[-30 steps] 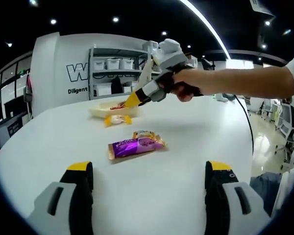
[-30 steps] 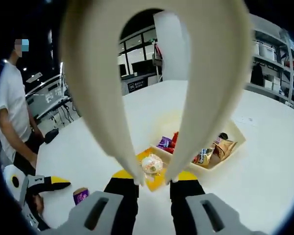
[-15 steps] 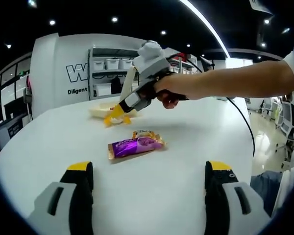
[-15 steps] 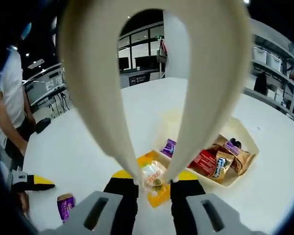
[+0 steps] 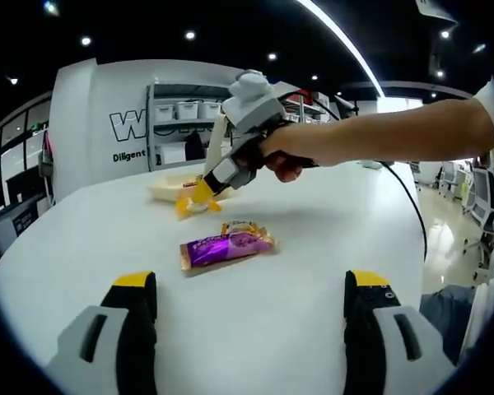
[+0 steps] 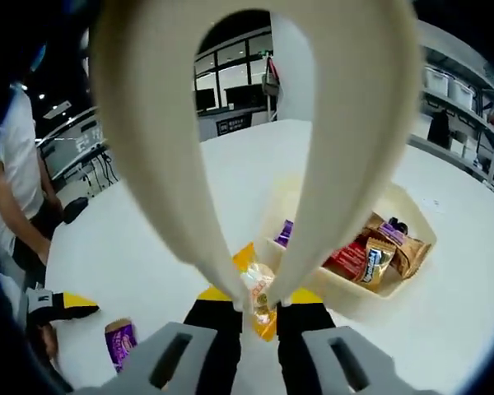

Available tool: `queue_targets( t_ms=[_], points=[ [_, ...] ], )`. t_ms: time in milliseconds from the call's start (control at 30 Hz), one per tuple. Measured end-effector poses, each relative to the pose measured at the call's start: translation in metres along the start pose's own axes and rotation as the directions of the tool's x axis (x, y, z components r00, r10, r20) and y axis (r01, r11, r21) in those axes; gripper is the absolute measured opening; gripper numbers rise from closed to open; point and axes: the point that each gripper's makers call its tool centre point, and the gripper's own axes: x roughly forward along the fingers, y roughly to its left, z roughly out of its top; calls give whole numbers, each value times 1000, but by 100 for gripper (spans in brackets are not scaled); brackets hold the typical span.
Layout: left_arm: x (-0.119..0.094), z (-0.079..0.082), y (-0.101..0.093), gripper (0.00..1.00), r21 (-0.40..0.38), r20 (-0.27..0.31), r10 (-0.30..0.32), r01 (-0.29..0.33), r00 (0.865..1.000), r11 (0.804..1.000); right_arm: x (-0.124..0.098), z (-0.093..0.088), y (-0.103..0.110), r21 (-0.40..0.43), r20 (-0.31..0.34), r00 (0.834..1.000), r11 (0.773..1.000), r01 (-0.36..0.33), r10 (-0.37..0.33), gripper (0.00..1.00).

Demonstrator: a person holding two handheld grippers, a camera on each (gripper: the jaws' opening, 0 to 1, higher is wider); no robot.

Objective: Place the target food into the container with the food tongs after gripping and lifting it, then release it inside without dropping or visibly crushing the food.

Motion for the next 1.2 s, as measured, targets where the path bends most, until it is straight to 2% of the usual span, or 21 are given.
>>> queue_targets(
  t_ms=[300,433,467,500,533,600,633,667,700,767,900,967,1067,1100,1200],
  points=[
    [0,0,-1,93,5,4,-3,3,1000,1000,-31,-25,5,-2,-16,1000,1000,-10,10,12],
    [-1,1,-2,93,6,5,-3,3,1000,1000,-39,-27,1,-32,-9,1000,999,-3,2,16],
    [-1,1,-3,93,6,5,-3,2,1000,1000,-40,-26,0,-31,-2,1000,999,-11,11,17],
    [-1,1,-3,93,6,5,-2,2,1000,1000,-39,-23,4,-45,12,999,998,-50,51,19],
    [-1,1,-4,93,6,5,-1,1,1000,1000,-39,-18,8,-95,36,995,992,-85,89,20],
    [-1,2,-3,93,6,6,0,0,1000,1000,-40,-26,4,-185,-13,998,980,-67,66,20],
    [-1,2,-2,93,6,6,2,-2,1000,1000,-40,-27,7,-240,-22,996,966,-92,90,21],
    [-1,2,-2,93,5,6,1,-1,1000,1000,-36,-28,3,-313,-33,997,947,-78,71,21],
    [-1,2,-3,93,5,5,1,-1,1000,1000,-37,-28,6,-333,-29,996,939,-85,80,21],
    [-1,2,-2,93,5,6,2,-2,1000,1000,-38,-26,8,-315,-20,996,945,-91,90,21],
    [-1,3,-3,93,5,6,2,-2,1000,1000,-25,-19,1,-306,-29,996,947,-94,90,21],
    [-1,3,-3,93,4,5,3,-3,1000,1000,-25,-23,9,-213,-48,993,970,-120,112,21],
    [-1,2,-2,93,4,5,3,-3,1000,1000,-28,-26,18,-168,-45,991,977,-128,123,21],
    [-1,2,-2,93,5,6,2,-2,1000,1000,-26,-27,23,-119,-46,990,984,-136,131,21],
    [0,2,-1,93,5,6,1,-1,1000,1000,-26,-26,31,-50,-37,987,987,-156,154,21]
  ],
)
